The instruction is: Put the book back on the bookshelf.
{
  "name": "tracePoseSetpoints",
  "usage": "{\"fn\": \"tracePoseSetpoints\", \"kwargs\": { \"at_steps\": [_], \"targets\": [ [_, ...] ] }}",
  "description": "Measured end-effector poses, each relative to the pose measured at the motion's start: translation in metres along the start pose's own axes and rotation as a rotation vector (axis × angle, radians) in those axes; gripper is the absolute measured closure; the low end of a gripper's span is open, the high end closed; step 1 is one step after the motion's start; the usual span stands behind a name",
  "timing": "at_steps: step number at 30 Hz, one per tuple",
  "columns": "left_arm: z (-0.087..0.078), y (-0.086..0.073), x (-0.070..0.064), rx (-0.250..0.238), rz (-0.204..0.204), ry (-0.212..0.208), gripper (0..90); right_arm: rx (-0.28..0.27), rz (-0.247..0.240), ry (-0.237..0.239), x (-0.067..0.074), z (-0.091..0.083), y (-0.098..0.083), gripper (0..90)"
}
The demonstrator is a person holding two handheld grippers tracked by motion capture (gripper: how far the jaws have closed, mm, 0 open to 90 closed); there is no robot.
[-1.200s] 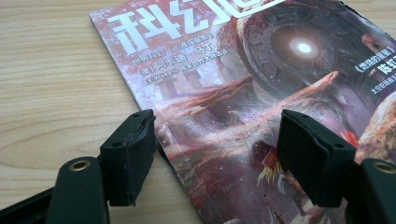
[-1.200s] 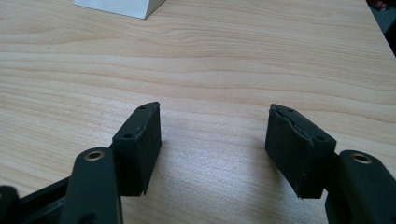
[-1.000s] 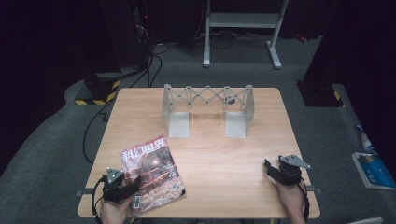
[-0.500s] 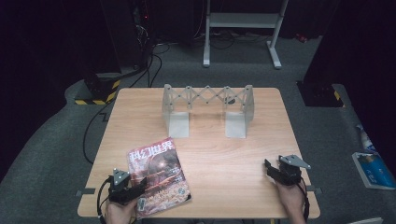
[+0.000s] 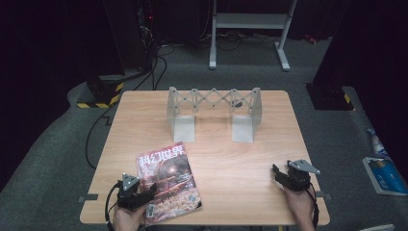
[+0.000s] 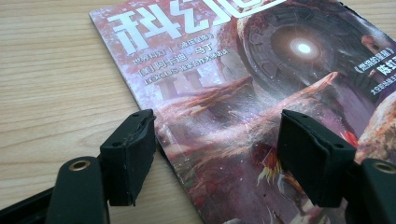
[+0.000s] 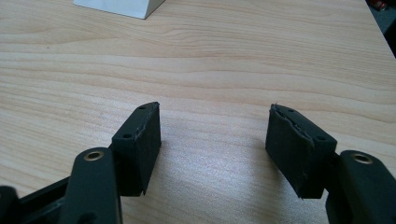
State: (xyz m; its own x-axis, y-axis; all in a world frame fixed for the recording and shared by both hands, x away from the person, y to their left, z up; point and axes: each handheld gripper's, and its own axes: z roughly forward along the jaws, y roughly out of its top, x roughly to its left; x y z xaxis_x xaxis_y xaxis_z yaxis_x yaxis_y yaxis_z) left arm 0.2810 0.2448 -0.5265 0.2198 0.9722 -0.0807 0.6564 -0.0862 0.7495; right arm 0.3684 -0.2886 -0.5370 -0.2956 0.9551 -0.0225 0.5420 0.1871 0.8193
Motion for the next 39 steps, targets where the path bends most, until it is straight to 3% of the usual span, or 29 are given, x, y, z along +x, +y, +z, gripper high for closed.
{"fn": "tracePoseSetpoints", "kwargs": {
  "at_steps": [39],
  "targets": [
    [0.026,0.018,-0.046,-0.001,0.055,-0.07,28.3,0.029,-0.001,0.01,-0.001,-0.002,0.002,36.2]
  ]
}}
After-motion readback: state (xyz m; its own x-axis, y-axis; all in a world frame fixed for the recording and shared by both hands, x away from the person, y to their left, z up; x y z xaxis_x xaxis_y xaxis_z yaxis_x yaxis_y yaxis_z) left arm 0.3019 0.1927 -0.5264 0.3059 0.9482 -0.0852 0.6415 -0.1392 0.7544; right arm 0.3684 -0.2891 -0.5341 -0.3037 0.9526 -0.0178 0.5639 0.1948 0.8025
